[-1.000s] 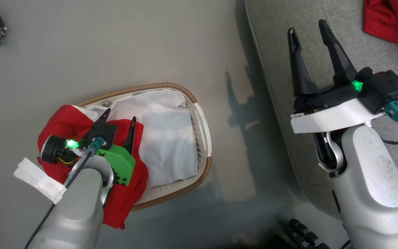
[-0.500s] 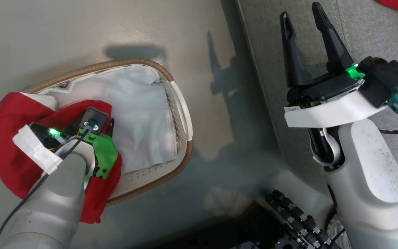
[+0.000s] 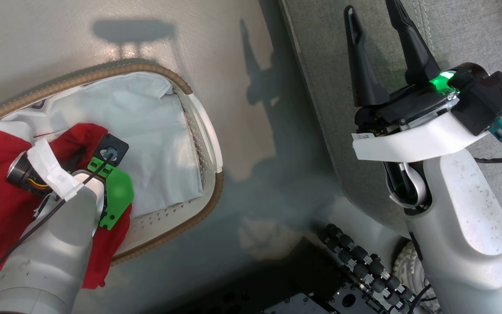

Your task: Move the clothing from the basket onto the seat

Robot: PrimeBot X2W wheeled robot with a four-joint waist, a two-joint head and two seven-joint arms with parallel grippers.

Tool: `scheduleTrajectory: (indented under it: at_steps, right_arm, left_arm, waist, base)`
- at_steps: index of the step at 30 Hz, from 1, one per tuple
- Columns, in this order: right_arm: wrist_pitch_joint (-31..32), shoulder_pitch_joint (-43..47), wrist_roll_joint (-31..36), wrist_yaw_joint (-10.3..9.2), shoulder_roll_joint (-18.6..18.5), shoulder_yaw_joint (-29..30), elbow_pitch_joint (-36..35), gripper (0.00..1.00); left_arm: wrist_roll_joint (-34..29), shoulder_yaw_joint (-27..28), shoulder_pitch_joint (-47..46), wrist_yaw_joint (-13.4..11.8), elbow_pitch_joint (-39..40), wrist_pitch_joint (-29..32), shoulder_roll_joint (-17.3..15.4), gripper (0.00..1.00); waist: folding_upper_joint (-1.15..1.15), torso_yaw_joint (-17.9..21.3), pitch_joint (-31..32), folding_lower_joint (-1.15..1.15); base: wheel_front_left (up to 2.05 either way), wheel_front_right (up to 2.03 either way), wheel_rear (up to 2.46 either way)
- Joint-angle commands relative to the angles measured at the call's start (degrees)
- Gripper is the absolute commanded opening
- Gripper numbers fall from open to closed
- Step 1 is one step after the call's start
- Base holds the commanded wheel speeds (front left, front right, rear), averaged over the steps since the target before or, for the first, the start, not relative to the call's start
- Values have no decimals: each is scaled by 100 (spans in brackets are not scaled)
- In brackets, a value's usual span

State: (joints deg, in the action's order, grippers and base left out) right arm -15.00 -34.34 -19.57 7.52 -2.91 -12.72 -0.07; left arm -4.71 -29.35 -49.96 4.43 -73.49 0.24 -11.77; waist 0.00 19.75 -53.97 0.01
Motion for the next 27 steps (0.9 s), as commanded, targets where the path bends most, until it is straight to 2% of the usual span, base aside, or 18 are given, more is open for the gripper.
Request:
scheduleTrajectory:
  at_steps: [1, 2, 3, 4, 9, 15, 20, 27]
  right_arm:
    - [-28, 58, 24, -6, -8, -18, -30, 100]
    - [-28, 61, 20, -6, -8, -24, -29, 100]
    - [-28, 56, 12, -6, -8, -31, -22, 100]
    - [-28, 46, 2, -6, -8, -42, -10, 100]
    - [-28, -15, -81, -6, -10, -146, 90, 100]
    - [-28, 117, 29, -7, -11, -226, 276, 100]
    - [-28, 305, 212, -6, -12, -223, 503, 100]
    - [-28, 681, 464, -6, -14, -108, 811, 100]
  left_arm:
    - [-37, -10, -50, -41, -37, 85, -115, 100]
    - [-14, -13, -39, -33, -44, 141, -129, 56]
    - [13, -9, -29, -26, -47, 145, -138, 35]
    - [32, -13, -11, -18, -48, 157, -150, 0]
    - [108, -45, 182, 22, -46, -61, -191, 0]
    - [353, 53, 501, 115, -44, -577, -193, 0]
    - [715, 262, 813, 169, -47, -1150, 41, 0]
    - [1073, 404, 1081, 225, 46, -1502, 565, 0]
  waist:
    - [0, 5, 6, -1]
    - [0, 11, 13, -1]
    - [0, 16, 21, -1]
    - [0, 24, 33, -1]
    - [0, 96, 229, -1]
    - [0, 71, 759, -1]
    - [0, -90, 1376, -1]
    - [0, -461, 2234, -1]
  base:
    - [0, 0, 0]
    - [0, 0, 0]
    - [0, 0, 0]
    - [0, 0, 0]
    - [0, 0, 0]
    - [0, 0, 0]
    - [0, 0, 0]
    - [0, 0, 0]
